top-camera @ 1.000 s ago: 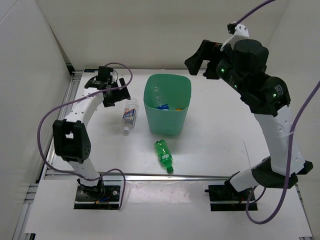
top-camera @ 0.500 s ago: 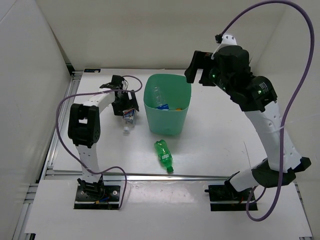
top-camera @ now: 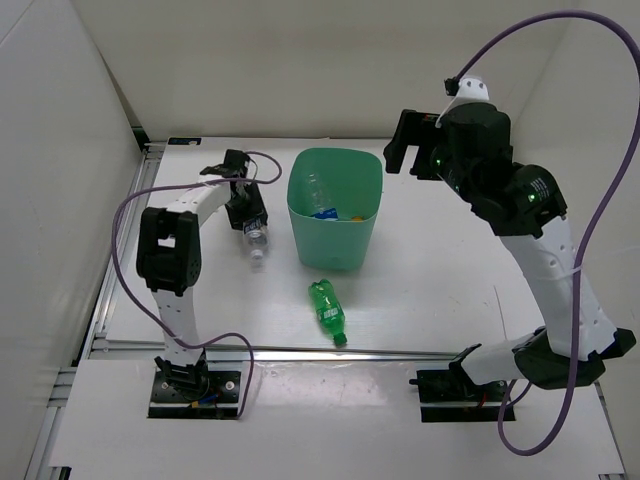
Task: Put the plastic bottles in the bin
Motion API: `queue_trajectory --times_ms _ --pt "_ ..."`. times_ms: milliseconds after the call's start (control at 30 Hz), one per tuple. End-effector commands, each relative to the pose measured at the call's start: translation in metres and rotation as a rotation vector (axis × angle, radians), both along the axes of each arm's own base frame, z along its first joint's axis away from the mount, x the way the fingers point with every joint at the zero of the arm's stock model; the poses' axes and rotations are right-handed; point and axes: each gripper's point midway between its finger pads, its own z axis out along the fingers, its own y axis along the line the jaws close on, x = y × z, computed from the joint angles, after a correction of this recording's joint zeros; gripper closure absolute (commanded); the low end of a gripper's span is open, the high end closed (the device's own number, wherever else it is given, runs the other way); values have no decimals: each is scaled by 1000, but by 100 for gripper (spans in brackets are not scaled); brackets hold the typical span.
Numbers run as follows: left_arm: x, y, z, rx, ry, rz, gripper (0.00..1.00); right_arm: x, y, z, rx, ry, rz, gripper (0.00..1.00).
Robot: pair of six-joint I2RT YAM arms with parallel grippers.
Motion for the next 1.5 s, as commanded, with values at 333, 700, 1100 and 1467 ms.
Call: queue_trajectory --times_ms 333,700,1100,1467 --pt "18 -87 362 -183 -837 15 68 11 1 0 13 -22 -35 0" --pt "-19 -202 327 -226 -779 -253 15 4 -1 -19 2 13 -26 0" --pt "-23 -97 375 25 -949 42 0 -48 42 -89 -43 129 422 0" --pt "-104 50 297 242 -798 351 0 -99 89 -201 -246 359 634 0"
